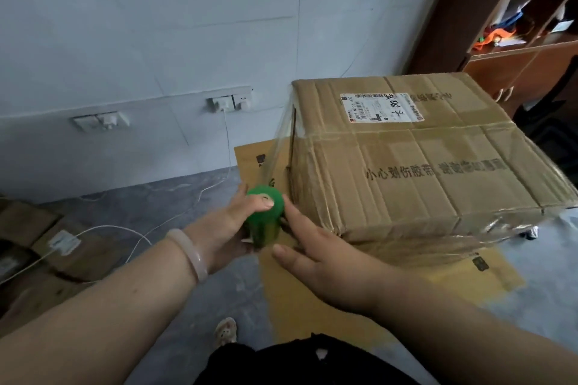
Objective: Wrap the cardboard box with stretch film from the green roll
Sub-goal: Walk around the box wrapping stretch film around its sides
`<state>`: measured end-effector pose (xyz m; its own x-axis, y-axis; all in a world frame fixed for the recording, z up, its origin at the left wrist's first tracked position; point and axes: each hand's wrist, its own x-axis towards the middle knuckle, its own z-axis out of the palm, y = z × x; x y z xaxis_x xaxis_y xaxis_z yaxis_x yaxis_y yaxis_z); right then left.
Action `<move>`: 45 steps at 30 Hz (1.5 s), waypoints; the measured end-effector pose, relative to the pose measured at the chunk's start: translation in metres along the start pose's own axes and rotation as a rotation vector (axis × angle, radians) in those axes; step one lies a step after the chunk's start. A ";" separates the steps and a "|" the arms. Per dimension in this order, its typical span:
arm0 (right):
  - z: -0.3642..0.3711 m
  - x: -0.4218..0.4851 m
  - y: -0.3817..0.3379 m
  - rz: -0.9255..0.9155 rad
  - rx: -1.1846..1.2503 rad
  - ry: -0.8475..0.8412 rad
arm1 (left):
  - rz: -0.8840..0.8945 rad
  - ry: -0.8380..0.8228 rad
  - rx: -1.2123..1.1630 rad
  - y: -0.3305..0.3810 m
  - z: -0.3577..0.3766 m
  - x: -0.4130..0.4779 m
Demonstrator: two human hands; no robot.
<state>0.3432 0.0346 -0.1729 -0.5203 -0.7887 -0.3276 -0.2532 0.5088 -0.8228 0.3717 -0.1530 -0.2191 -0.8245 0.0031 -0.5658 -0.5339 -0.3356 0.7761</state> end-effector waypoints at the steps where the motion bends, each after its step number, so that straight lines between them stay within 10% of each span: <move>1: -0.001 0.008 -0.004 -0.014 0.012 -0.014 | 0.020 0.023 -0.018 0.004 -0.003 0.002; 24: 0.009 0.017 -0.005 0.064 -0.109 0.002 | -0.018 0.029 -0.195 -0.024 -0.024 -0.008; 45: -0.067 -0.054 0.079 -0.238 -0.234 -0.148 | 0.042 0.273 -0.396 -0.093 0.134 -0.017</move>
<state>0.2969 0.1409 -0.1890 -0.3049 -0.9271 -0.2180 -0.5416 0.3571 -0.7610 0.4103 0.0043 -0.2447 -0.7364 -0.2477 -0.6296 -0.3446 -0.6635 0.6641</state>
